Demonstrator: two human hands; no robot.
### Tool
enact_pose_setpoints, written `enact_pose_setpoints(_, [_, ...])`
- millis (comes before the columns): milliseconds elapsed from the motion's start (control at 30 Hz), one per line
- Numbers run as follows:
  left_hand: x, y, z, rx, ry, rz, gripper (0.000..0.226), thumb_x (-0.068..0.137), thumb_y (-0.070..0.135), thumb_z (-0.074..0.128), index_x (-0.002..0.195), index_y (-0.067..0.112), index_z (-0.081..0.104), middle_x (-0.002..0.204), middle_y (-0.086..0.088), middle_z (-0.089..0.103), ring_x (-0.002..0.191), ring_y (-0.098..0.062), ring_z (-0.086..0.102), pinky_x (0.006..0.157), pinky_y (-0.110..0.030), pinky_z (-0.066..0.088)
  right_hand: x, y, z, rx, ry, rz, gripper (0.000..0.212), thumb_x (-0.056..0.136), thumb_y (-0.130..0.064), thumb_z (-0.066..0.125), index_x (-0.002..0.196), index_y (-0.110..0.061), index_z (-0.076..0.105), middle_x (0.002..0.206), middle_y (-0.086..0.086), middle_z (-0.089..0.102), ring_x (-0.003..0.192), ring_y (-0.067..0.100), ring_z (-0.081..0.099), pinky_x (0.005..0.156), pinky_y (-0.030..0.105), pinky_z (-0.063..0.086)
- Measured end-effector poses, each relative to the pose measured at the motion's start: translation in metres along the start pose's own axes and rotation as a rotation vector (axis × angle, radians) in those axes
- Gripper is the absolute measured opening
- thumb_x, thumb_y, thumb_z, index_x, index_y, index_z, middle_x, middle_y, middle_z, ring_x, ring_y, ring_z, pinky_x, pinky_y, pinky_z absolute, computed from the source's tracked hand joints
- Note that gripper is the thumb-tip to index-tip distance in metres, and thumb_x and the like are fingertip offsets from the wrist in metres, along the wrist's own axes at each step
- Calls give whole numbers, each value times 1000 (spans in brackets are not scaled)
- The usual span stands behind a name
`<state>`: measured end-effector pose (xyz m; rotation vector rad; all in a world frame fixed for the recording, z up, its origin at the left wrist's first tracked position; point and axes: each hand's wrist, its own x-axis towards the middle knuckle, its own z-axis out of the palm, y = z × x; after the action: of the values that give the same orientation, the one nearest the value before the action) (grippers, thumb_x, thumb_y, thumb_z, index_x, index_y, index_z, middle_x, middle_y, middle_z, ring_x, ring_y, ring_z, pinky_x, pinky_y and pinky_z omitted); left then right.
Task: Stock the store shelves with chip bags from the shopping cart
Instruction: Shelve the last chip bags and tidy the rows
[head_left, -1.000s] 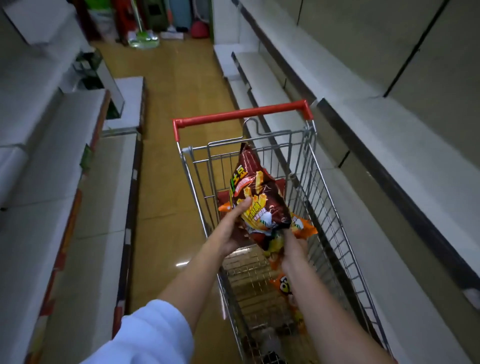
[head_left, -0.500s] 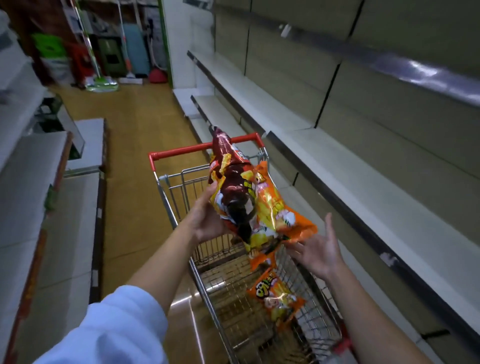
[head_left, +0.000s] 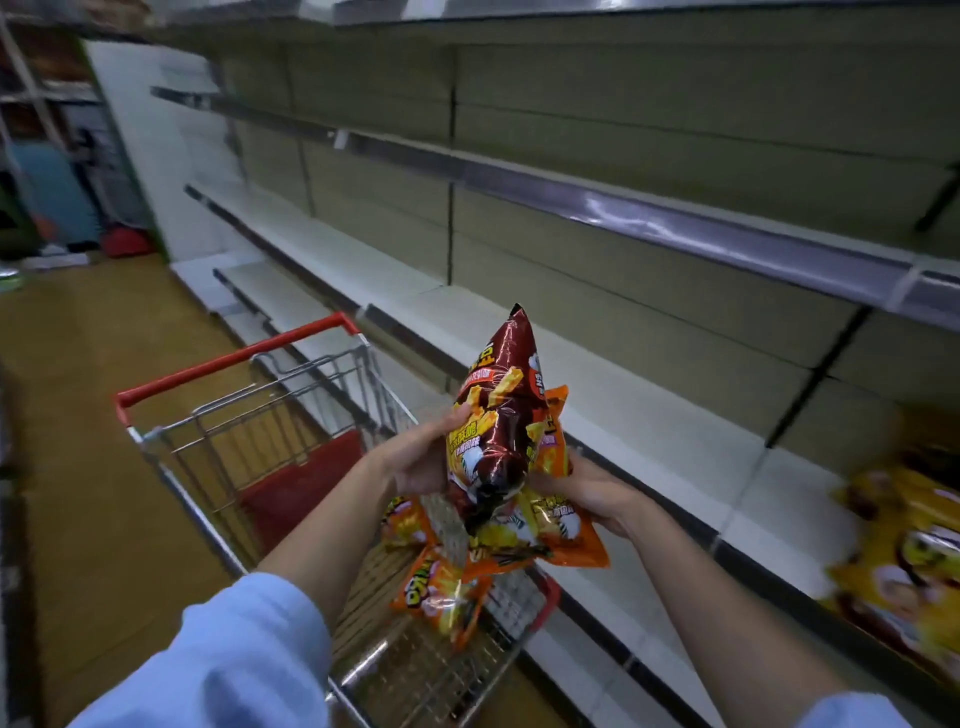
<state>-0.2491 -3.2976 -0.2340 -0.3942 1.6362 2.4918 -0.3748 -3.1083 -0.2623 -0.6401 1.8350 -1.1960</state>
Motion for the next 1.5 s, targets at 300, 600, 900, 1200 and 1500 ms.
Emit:
enact_pose_setpoints(300, [25,-47,137,354,57,-15,87,53,40,91,124,5,55,100,-9,74,86,-24,73,71,-33,59,-152,88,-109,460,496,-58,43,77,-20,76,116,-14,59,96,8,75,87,28,73,78,44,59])
enact_pose_setpoints(600, [13,-112,258,580,77,34,81,75,45,75,131,11,28,126,-8,52,107,-20,56,89,-34,53,-284,159,-145,516,588,-41,95,46,-42,94,128,-24,49,115,8,70,103,30,68,94,53,51])
enact_pose_setpoints(900, [18,-145,354,587,-2,33,117,54,51,87,139,7,19,126,-9,54,107,-24,62,92,-41,53,-388,205,-165,562,739,-92,63,65,-30,78,121,-23,52,108,6,72,100,28,69,90,45,54])
enact_pose_setpoints(1200, [44,-185,452,683,-148,18,141,39,65,86,147,18,10,138,-6,49,121,-26,54,103,-47,45,-477,258,-190,617,940,-49,80,57,-38,83,127,-19,50,110,8,72,98,29,70,93,51,53])
enact_pose_setpoints(1500, [92,-214,539,757,-279,11,129,46,66,83,147,18,20,144,-4,45,130,-26,45,108,-47,39,-534,292,-229,653,1108,-51,73,64,-34,81,128,-21,49,110,8,71,97,28,70,86,46,56])
